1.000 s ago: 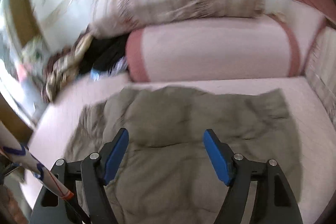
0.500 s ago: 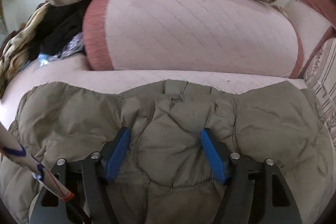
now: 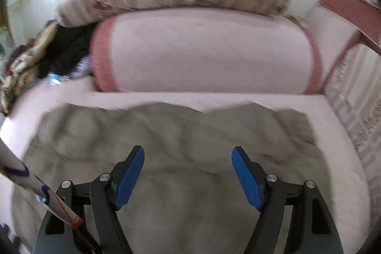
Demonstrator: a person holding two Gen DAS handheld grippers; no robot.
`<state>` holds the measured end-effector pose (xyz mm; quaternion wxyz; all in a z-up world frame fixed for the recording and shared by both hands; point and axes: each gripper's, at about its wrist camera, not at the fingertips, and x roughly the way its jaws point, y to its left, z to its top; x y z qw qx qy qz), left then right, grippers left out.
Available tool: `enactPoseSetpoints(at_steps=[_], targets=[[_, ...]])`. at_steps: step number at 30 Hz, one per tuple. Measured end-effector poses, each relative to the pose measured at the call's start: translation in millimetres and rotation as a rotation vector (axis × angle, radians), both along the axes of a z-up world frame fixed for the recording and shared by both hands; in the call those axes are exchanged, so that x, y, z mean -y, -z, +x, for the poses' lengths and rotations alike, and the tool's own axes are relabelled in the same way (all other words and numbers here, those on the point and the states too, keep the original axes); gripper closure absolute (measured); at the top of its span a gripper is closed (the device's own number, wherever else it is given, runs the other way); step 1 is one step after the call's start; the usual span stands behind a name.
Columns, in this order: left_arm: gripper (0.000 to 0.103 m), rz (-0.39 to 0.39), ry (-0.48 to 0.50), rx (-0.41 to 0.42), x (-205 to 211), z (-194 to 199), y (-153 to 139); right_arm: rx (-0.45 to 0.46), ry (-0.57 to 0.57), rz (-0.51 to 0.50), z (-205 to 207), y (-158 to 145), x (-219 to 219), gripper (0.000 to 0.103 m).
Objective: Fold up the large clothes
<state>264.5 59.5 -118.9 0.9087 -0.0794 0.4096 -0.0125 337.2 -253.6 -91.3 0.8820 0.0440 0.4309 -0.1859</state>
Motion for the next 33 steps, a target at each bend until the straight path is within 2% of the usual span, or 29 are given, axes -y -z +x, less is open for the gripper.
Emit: enactPoseSetpoints(at_steps=[2, 4, 6, 9, 11, 13, 15, 17, 19, 21, 23, 26, 28, 31, 33], targets=[[0.031, 0.000, -0.008, -0.022, -2, 3, 5, -0.028, 0.098, 0.037, -7, 18, 34, 0.030], [0.031, -0.004, -0.016, -0.034, -5, 7, 10, -0.041, 0.168, 0.142, -10, 38, 62, 0.029], [0.031, -0.005, -0.015, -0.039, -6, 9, 12, -0.054, 0.188, 0.193, -8, 49, 72, 0.026], [0.031, -0.024, -0.010, -0.032, -8, 10, 8, -0.082, 0.170, 0.118, -3, 37, 63, 0.025], [0.031, -0.019, -0.013, -0.020, -12, 9, 4, -0.058, 0.134, 0.084, -9, 20, 56, 0.025], [0.031, -0.019, -0.036, -0.007, -19, 7, 1, -0.014, 0.102, 0.055, -31, -2, 52, 0.025], [0.031, -0.025, -0.065, -0.013, -29, 10, 2, 0.005, 0.083, 0.070, -58, -15, 54, 0.025], [0.031, -0.005, -0.089, -0.057, -35, 17, 11, 0.021, 0.102, 0.092, -94, -23, 62, 0.025], [0.031, 0.000, -0.078, -0.111, -36, 25, 23, 0.032, 0.128, 0.123, -129, -20, 69, 0.025], [0.031, 0.000, -0.068, -0.152, -34, 30, 32, 0.025, 0.168, 0.153, -155, -6, 79, 0.025], [0.031, 0.008, -0.058, -0.166, -32, 32, 36, -0.019, 0.219, 0.179, -174, 18, 89, 0.026], [0.031, 0.015, -0.046, -0.178, -30, 32, 38, -0.031, 0.261, 0.199, -180, 41, 99, 0.024], [0.031, 0.004, -0.045, -0.192, -32, 32, 38, -0.060, 0.270, 0.199, -173, 51, 105, 0.014], [0.031, -0.048, -0.062, -0.210, -40, 30, 36, -0.063, 0.317, 0.246, -173, 41, 111, 0.014], [0.031, -0.089, -0.078, -0.195, -47, 22, 28, -0.042, 0.315, 0.230, -183, 24, 107, 0.016]])
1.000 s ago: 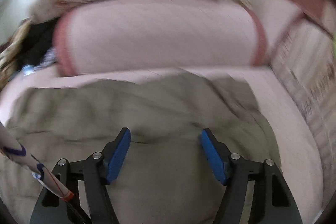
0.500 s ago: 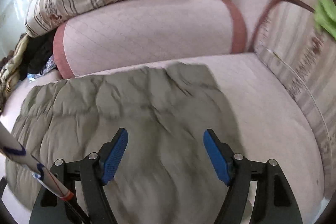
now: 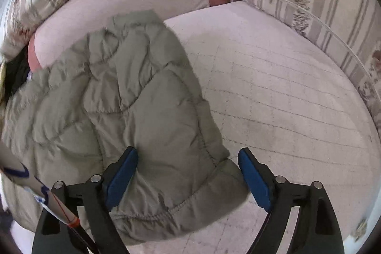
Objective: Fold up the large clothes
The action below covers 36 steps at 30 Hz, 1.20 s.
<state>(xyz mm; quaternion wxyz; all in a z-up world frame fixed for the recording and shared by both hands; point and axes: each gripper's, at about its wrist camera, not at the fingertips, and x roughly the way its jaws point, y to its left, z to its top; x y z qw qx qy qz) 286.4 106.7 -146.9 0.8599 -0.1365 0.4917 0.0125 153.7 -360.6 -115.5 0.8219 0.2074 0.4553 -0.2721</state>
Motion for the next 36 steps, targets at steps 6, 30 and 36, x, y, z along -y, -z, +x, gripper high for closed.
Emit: enactPoseSetpoints(at_steps=[6, 30, 36], targets=[[0.031, 0.050, -0.024, 0.098, -1, -26, -32, 0.021, -0.055, -0.084, -42, -35, -21, 0.016], [0.031, 0.269, 0.040, 0.142, 29, -35, -49, 0.070, -0.036, 0.014, -43, -36, 4, 0.016], [0.031, 0.277, 0.082, 0.129, 53, -17, -46, 0.070, -0.015, 0.052, -19, -23, 34, 0.016]])
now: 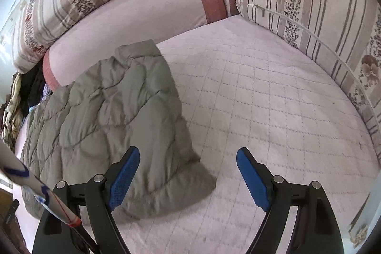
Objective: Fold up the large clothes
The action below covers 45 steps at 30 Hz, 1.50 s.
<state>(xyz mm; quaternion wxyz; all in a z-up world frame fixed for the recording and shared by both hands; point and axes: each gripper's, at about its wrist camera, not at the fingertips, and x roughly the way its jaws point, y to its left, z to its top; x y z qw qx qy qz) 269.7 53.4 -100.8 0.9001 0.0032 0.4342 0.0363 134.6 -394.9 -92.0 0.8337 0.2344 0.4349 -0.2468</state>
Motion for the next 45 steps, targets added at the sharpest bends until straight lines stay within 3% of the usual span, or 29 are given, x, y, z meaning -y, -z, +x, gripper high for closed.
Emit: enactPoseSetpoints(at_steps=[7, 17, 28, 30, 36, 45], targets=[[0.031, 0.067, 0.030, -0.014, 20, 13, 10, -0.005, 0.014, 0.055, 20, 13, 32, 0.016], [0.031, 0.046, 0.017, -0.036, 20, 23, 19, 0.035, 0.016, 0.199, 28, 29, 57, 0.016], [0.031, 0.050, 0.020, -0.039, 24, 25, 23, 0.054, 0.002, 0.209, 27, 27, 61, 0.012], [0.031, -0.004, 0.036, -0.029, 17, 25, 15, 0.062, -0.012, 0.222, 27, 27, 63, 0.010], [0.031, -0.313, -0.029, -0.049, -33, 50, 4, 0.079, -0.073, 0.296, 37, 27, 64, 0.006], [0.029, -0.747, 0.037, -0.259, -67, 113, 77, 0.011, -0.134, 0.334, 73, 56, 58, 0.004]])
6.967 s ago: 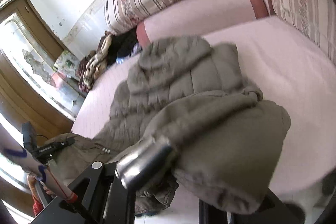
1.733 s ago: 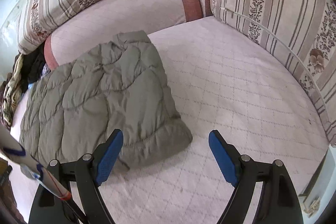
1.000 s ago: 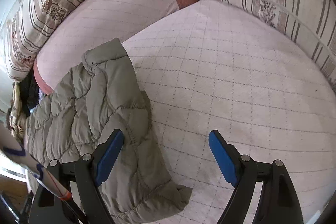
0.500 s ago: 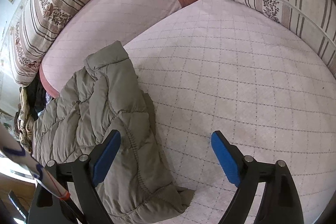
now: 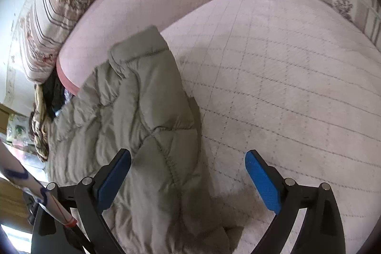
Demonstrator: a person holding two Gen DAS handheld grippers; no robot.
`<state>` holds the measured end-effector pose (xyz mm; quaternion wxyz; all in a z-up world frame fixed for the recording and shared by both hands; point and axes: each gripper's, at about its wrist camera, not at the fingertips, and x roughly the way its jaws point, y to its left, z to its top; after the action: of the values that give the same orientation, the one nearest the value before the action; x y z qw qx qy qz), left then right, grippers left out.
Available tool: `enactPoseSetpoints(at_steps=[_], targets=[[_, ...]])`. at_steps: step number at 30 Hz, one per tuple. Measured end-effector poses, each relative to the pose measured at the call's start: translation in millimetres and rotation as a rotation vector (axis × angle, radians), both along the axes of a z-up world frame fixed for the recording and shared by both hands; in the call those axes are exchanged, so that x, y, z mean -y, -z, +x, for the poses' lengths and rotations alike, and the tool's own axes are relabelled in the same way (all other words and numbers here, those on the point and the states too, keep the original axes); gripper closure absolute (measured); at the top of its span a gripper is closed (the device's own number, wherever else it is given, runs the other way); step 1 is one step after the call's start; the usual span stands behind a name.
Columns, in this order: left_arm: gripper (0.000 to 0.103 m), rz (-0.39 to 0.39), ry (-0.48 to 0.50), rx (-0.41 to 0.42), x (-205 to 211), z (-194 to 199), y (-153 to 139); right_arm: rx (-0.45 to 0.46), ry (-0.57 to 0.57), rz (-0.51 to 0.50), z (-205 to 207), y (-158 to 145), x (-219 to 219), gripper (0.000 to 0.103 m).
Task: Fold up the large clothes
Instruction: 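Grasp the folded coat edge with both grippers and lift it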
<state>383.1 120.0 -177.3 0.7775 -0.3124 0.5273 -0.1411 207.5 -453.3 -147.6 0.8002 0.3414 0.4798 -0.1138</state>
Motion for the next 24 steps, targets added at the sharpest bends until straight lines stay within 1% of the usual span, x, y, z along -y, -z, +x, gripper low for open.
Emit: enactPoseSetpoints(at_steps=[1, 4, 8, 12, 14, 16, 18, 21, 22, 24], targets=[[0.028, -0.054, 0.011, -0.009, -1, 4, 6, -0.006, 0.000, 0.007, 3, 5, 0, 0.003], [0.026, -0.148, 0.032, -0.024, -1, 15, 18, -0.010, 0.008, 0.033, 12, 18, 2, 0.000], [0.023, -0.208, 0.039, -0.026, 0, 27, 27, -0.003, 0.016, 0.074, 18, 26, 6, 0.000], [0.019, -0.241, 0.064, -0.044, 6, 42, 39, 0.006, 0.018, 0.169, 23, 39, 13, 0.000], [0.017, -0.241, 0.083, -0.041, 9, 45, 38, 0.021, 0.007, 0.178, 27, 42, 13, 0.000], [0.013, -0.225, 0.105, -0.031, 14, 47, 37, 0.024, -0.022, 0.166, 33, 43, 11, 0.000], [0.008, -0.214, 0.128, -0.016, 20, 48, 35, 0.028, -0.058, 0.159, 40, 44, 8, 0.000], [0.007, -0.235, 0.195, -0.002, 35, 48, 35, 0.036, -0.103, 0.169, 50, 46, 2, 0.000], [0.006, -0.230, 0.215, 0.002, 42, 47, 35, 0.042, -0.119, 0.181, 52, 47, 0, 0.000], [0.004, -0.192, 0.234, 0.020, 52, 44, 32, 0.055, -0.137, 0.209, 57, 50, -3, 0.000]])
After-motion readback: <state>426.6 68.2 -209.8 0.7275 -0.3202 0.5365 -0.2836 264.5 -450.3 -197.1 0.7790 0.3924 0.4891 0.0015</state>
